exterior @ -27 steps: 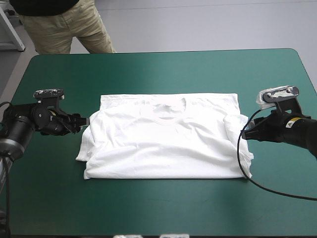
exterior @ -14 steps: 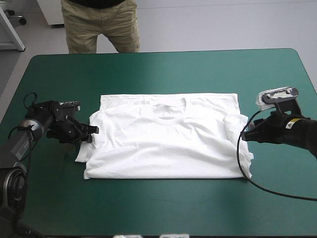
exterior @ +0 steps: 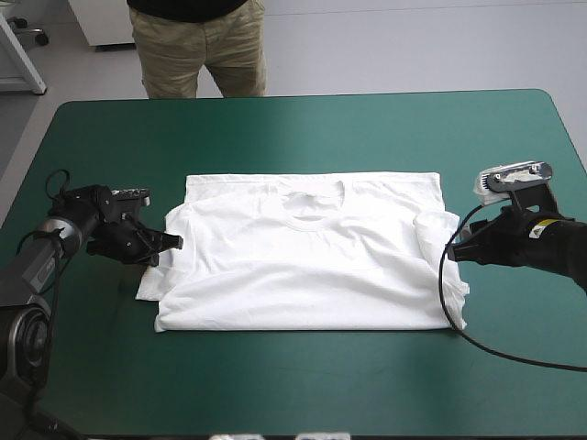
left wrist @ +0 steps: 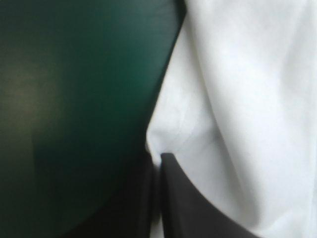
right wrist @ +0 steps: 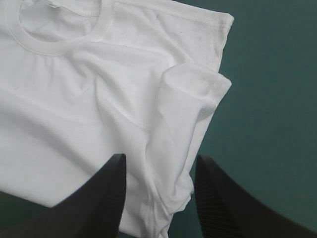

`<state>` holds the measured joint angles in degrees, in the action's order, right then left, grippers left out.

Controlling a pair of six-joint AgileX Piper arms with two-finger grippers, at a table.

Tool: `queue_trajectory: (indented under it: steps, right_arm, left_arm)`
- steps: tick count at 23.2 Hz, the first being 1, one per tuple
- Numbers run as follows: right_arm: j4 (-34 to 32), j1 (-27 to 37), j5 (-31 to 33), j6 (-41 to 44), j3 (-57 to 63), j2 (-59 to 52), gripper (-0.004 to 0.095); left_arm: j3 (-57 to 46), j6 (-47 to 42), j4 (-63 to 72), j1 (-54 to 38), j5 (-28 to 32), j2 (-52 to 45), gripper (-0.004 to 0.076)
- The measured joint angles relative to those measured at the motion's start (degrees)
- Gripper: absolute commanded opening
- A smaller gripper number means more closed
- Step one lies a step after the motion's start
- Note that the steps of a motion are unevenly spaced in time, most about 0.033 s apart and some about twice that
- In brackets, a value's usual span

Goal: Fold the cloth

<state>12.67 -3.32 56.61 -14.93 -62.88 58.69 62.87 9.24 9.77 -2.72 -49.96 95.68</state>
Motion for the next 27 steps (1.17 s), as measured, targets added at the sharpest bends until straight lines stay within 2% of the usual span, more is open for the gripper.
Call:
queue_trajectory:
  steps: [5,9,11,16,23,25,27]
  right_arm:
    - [0.0,0.0,0.2,0.0,0.0,0.0,0.0414]
    - [0.0,0.0,0.6,0.2,0.0,0.0,0.0414]
    - [0.0,0.0,0.6,0.2,0.0,0.0,0.0414]
    - [0.0,0.0,0.9,0.2,0.0,0.0,0.0414]
    - [0.0,0.0,1.0,0.2,0.0,0.0,0.0414]
    - [0.0,0.0,1.0,0.2,0.0,0.0,0.0414]
    - [0.0,0.0,1.0,0.2,0.0,0.0,0.0415]
  left_arm:
    - [4.0,1.4,2.8,0.2,-3.3,-6.8,-0.0009]
    - [5.7,3.5,3.9,4.3,-7.8,-10.3,-0.0009]
    - [5.7,4.2,4.4,8.3,-9.4,-9.7,-0.0009]
    - [5.7,4.3,4.6,16.7,-8.4,-6.2,-0.0009]
    - [5.7,4.3,4.8,21.3,-6.8,3.3,-0.0004]
    - [5.9,4.3,4.8,21.3,-6.6,4.5,0.0022]
    - [6.0,4.8,5.0,21.3,-6.6,4.6,0.0082]
